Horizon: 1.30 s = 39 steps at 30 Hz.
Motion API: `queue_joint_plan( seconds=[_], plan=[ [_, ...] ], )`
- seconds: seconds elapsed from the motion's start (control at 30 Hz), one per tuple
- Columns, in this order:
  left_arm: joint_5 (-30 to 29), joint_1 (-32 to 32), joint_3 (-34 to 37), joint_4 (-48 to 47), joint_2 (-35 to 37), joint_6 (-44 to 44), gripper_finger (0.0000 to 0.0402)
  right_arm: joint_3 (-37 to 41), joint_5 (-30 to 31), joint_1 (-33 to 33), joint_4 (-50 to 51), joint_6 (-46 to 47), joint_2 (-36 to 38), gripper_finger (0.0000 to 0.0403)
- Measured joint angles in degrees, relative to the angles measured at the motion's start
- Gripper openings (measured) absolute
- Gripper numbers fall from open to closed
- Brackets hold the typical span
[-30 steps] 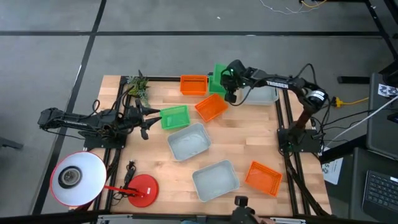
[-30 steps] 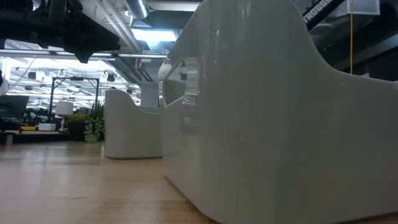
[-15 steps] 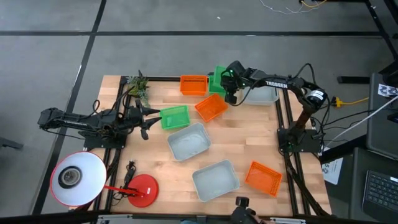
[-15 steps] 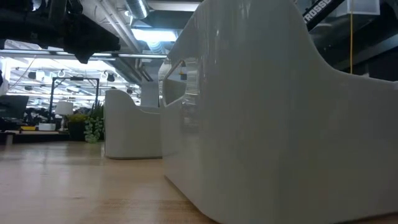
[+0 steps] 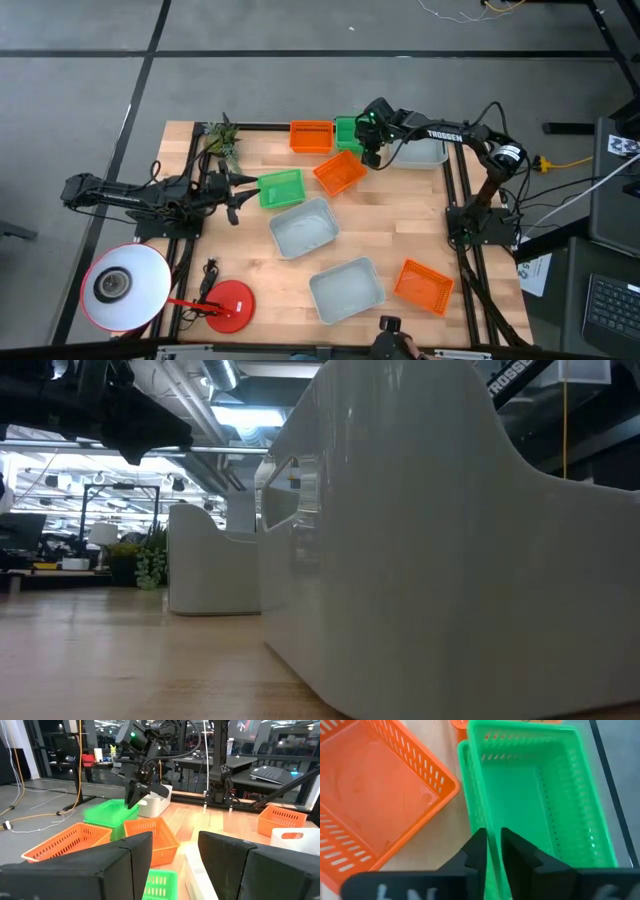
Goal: Stack baskets by color
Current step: Stack the bottom right green bin on the top green bin, then move the bottom orange bin to the middle right of the table
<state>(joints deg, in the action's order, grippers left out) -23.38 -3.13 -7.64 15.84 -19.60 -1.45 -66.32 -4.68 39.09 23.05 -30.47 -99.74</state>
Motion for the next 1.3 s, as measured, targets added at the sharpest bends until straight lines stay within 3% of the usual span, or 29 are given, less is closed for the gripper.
queue_joint_plan(
  seconds=[0.23, 0.5, 0.6, 0.7, 0.77, 0.87, 0.97, 1.1, 1.3],
  plan=[
    [0.02, 0.01, 0.00, 0.00, -0.02, -0.03, 0.0153, -0.31, 0.03, -0.23, 0.75, 1.90, 0.00, 0.0089],
    [0.01, -0.01, 0.00, 0.02, -0.01, -0.08, 0.0153, -11.78, -0.41, -4.05, 21.22, 4.85, 0.09, 0.0089],
    [0.02, -0.01, 0.00, 0.02, -0.02, -1.07, 0.0153, -15.77, -5.82, -5.72, 36.21, 5.03, 0.18, 0.0089],
    [0.02, -0.01, 0.00, 0.02, -0.02, -1.45, 0.0153, -16.15, -16.08, -7.13, 52.08, 8.20, 0.38, 0.0090],
    [0.01, 0.01, 0.00, 0.02, -0.01, -1.45, 0.0153, -13.27, -23.39, -8.41, 59.52, 9.44, 1.84, 0.0090],
    [0.02, 0.00, 0.00, 0.02, 0.00, -1.45, 0.0153, -5.42, -29.71, -11.68, 61.26, 10.41, 6.97, 0.0090],
    [0.02, 0.00, 0.00, 0.02, -0.02, -1.43, 0.0153, 3.72, -30.17, -16.38, 58.26, 20.07, 14.55, 0.0090],
    [0.02, 0.00, 0.00, 0.02, -0.01, -1.43, 0.0153, 13.74, -27.75, -25.14, 50.18, 40.52, 24.80, 0.0090],
    [-0.10, 0.01, 0.00, 0.03, -0.01, 0.08, 0.0153, 19.02, -22.20, -42.59, 41.62, 67.48, 35.14, 0.0090]
  ],
)
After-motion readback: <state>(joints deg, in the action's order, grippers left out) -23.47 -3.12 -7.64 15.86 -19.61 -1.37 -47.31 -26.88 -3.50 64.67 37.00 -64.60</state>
